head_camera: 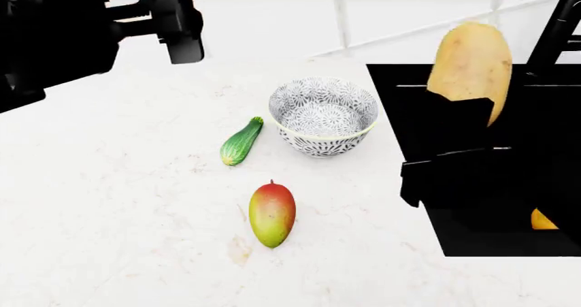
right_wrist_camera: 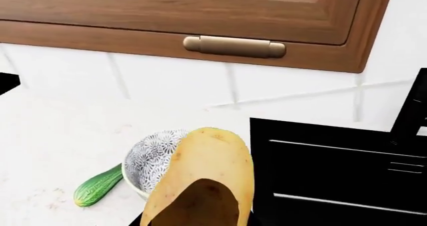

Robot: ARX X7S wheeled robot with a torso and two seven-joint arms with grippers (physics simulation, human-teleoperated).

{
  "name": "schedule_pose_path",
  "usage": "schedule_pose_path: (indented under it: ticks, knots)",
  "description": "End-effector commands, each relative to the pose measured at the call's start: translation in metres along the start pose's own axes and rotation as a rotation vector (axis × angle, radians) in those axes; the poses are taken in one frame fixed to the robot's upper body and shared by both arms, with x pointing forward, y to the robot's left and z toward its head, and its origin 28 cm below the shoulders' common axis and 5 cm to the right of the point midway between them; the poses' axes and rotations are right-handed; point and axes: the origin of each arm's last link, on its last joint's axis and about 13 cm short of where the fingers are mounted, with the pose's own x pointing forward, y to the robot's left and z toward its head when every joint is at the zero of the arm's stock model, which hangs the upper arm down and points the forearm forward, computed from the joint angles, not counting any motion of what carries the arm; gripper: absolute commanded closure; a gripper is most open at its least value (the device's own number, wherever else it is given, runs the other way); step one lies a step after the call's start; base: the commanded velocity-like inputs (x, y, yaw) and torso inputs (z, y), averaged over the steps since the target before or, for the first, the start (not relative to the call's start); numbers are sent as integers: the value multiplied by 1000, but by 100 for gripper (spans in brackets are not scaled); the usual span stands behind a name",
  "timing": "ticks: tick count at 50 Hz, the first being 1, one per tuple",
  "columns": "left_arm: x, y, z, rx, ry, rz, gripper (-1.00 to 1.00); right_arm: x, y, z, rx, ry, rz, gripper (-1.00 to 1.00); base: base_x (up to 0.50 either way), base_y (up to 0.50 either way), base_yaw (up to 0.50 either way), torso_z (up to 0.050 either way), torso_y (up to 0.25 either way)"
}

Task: There is a mixed pile of frozen fruits and vegetables on the counter. Locate all the frozen vegetables and place the items in a bowl on the counter. Take all the frozen fruits and defrost them in a running sink.

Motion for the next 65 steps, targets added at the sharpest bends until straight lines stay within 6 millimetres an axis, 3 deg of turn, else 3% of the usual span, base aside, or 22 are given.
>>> schedule_pose_path:
  ticks: [1,10,33,46,65]
  knots:
    - [11,2,-5,-37,68,-15,-100,-9,-2,19,-10,-76,-10,100,0,0,0,0,0]
    - [21,0,-3,16,145,32,-100,-7,-4,18,-5,-79,-15,100,0,0,0,0,0]
    - [31,4,-19,243,346,11,-100,5,-6,10,-3,-53,-25,100,0,0,0,0,0]
    - [43,6,-32,238,384,-58,-100,15,-6,5,-2,-31,-32,100,0,0,0,0,0]
    - [58,-1,-32,269,362,-61,-100,23,-6,-2,5,-20,-23,100,0,0,0,0,0]
